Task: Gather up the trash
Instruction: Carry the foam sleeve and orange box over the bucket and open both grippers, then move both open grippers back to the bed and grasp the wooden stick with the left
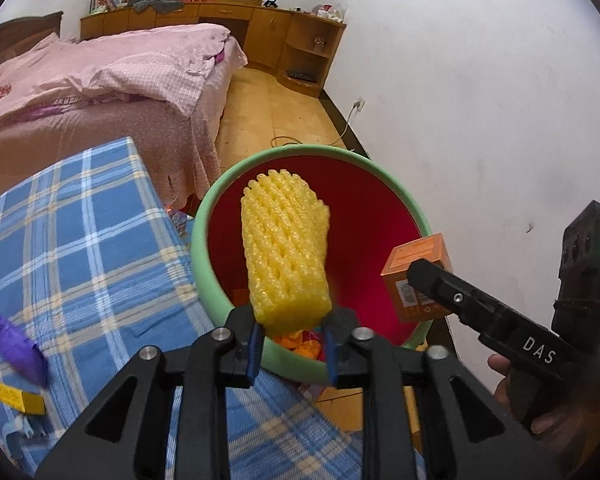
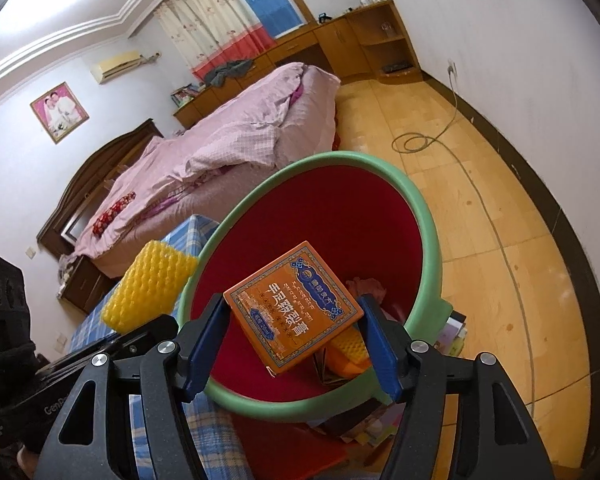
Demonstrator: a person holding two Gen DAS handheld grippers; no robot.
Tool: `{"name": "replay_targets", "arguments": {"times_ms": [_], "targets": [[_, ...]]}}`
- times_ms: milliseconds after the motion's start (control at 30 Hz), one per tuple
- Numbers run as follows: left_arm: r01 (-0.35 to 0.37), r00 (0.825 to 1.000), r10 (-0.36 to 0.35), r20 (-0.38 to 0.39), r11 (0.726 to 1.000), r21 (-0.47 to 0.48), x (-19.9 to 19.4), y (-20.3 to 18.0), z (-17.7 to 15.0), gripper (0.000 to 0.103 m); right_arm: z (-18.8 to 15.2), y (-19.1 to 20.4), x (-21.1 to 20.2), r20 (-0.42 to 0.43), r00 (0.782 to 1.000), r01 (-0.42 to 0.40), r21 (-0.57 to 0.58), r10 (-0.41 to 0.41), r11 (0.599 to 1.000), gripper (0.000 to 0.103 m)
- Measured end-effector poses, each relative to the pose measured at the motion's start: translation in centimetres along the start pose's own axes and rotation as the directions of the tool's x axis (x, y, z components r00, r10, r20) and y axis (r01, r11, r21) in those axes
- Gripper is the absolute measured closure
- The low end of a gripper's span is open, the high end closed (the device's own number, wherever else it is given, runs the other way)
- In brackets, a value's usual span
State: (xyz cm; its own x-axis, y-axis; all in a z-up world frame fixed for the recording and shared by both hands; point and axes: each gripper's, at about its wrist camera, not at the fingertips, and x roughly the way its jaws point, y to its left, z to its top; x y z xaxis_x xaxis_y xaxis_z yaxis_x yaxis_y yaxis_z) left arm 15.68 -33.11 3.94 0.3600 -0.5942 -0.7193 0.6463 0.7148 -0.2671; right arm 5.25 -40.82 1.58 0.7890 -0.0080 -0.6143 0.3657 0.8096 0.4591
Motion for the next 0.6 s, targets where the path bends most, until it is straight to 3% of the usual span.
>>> {"name": "replay_targets", "arguments": {"times_ms": [67,133,200,600], "targets": [[-0.004,1.0,0.004,-0.001,1.0,0.001,0.1,-0.2,0.0,0.057,0.0,-0.3,0.0,0.009,1.0,-0.003,0.012,0.003,1.0,0.035],[-0.011,1.0,0.011,-0.004,1.0,0.0,0.0,-0.4,0.0,0.053,0.1,-0.7,-0.1,0.015,1.0,-0.006,0.022,0.005,1.0,0.034],[-0.025,1.0,0.025,-0.01,1.0,0.001,0.1,-0.4,0.0,0.052,0.0,-0.9,-0.1,0.02,1.0,-0.01,0.03,0.009,1.0,0.03],[-0.043,0.999,0.043,0.015,0.998,-0.035,-2.9,0.7,-0.6,0.052,-0.4,0.0,-2.0,0.059,0.998,-0.017,0.031,0.016,0.999,0.03]]}}
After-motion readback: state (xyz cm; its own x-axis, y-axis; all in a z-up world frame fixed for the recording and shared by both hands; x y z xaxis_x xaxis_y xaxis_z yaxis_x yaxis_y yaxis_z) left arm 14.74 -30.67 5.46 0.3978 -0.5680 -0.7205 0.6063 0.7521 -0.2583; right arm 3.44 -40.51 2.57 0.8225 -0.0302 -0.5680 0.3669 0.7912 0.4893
